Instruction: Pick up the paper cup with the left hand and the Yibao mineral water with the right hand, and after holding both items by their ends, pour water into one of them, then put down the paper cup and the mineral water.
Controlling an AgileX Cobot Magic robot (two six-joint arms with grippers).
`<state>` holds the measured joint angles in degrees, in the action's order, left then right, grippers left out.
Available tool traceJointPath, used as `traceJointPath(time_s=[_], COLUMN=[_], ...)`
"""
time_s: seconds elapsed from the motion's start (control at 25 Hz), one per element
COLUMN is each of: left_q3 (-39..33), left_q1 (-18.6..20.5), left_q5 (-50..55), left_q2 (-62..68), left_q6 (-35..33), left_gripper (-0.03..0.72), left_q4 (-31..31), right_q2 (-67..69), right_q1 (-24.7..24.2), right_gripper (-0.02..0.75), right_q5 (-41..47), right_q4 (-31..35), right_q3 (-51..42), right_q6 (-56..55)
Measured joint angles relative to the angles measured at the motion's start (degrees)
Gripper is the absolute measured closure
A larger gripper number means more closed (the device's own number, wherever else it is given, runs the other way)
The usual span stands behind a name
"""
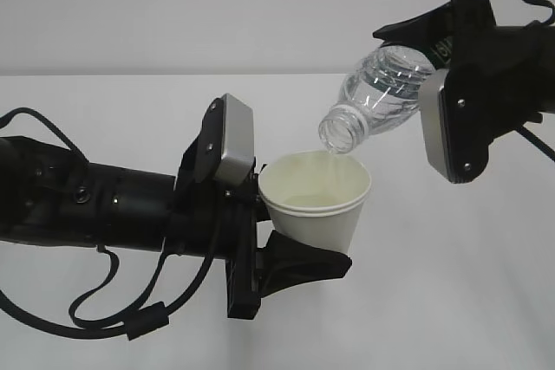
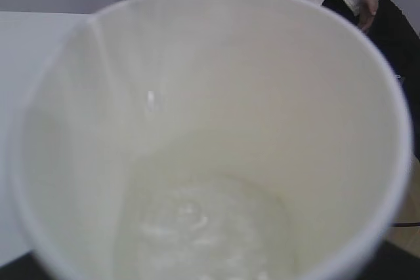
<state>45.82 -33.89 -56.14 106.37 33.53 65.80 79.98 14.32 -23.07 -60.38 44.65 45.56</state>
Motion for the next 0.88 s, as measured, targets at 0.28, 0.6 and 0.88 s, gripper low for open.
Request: traceJointPath(time_s=[0.28,0.6,0.88], left_q3=[0.00,0.00,0.00], left_q1=[0.00,0.00,0.00], left_q5=[0.00,0.00,0.00], left_q2=[0.00,0.00,0.00], left_q6=[-0.04,-0.04,-0.04], left_gripper=[0.241,0.242,0.242], left_q4=[0.00,0.00,0.00], right_q2=[0.00,0.00,0.00], right_q1=[0.00,0.00,0.00], right_gripper=[0.304,0.304,0.304], right_q5=[0.00,0.09,0.22], right_q4=[0.00,0.00,0.00], right_q3=[0.00,0.00,0.00], right_q6=[0.12,0.58,0.82])
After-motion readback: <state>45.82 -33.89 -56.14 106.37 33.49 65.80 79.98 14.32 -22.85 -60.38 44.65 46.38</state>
